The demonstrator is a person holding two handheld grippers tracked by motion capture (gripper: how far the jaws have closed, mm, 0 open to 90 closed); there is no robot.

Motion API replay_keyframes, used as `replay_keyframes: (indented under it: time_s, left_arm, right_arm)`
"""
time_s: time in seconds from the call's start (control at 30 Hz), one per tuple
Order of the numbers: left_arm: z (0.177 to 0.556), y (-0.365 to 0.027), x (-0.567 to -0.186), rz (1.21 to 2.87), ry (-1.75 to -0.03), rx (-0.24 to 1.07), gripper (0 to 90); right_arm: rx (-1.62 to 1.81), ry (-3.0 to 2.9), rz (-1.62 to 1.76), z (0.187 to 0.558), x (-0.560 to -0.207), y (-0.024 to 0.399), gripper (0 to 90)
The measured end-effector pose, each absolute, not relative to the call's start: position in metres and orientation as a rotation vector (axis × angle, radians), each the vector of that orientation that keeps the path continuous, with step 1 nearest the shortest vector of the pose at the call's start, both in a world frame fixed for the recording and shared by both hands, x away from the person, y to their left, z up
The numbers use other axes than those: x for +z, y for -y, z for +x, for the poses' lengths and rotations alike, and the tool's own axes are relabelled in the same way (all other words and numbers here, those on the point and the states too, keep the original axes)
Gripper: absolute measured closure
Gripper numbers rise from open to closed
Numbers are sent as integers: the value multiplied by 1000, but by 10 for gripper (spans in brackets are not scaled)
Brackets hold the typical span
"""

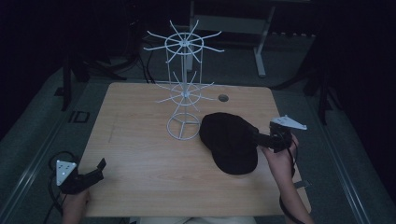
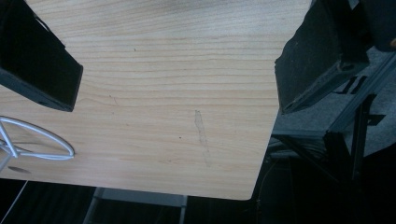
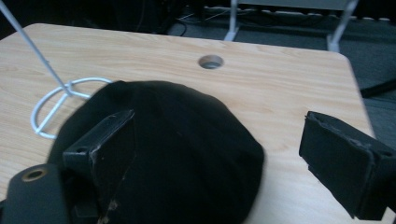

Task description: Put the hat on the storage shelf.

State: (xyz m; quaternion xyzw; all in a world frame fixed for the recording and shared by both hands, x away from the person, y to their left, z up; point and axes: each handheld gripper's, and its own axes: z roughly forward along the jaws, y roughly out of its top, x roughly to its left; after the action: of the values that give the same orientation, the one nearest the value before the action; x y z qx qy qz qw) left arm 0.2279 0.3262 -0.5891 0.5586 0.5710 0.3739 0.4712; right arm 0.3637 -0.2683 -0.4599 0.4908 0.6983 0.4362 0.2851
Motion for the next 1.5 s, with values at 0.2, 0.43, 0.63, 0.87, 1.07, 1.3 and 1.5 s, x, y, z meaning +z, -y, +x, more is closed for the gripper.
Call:
replay_keyframes:
  time_s: [0.2, 0.43, 0.63, 0.87, 1.07, 1.3, 1.5]
  left_arm:
    - [228, -326, -589, 1373, -1396, 916, 14]
    - [228, -326, -589, 1369, -1394, 914, 15]
    - [228, -326, -589, 1371, -1390, 915, 14]
    - [228, -326, -589, 1370, -1387, 916, 14]
    - [228, -326, -589, 1370, -1388, 915, 14]
    - [228, -326, -589, 1372, -1390, 916, 14]
    - [228, -326, -589, 1372, -1393, 917, 15]
  right_arm:
    - [1137, -1961, 1285, 384, -465, 239, 134]
    - [1095, -2030, 1258, 408, -468, 211, 138]
    - [1053, -2062, 1269, 427, -472, 191, 144]
    - [985, -2105, 1309, 447, -483, 181, 176]
    - [911, -2159, 1342, 459, -495, 177, 177]
    - [821, -2223, 1337, 461, -509, 175, 357]
    - [821, -2291, 1282, 457, -508, 174, 797]
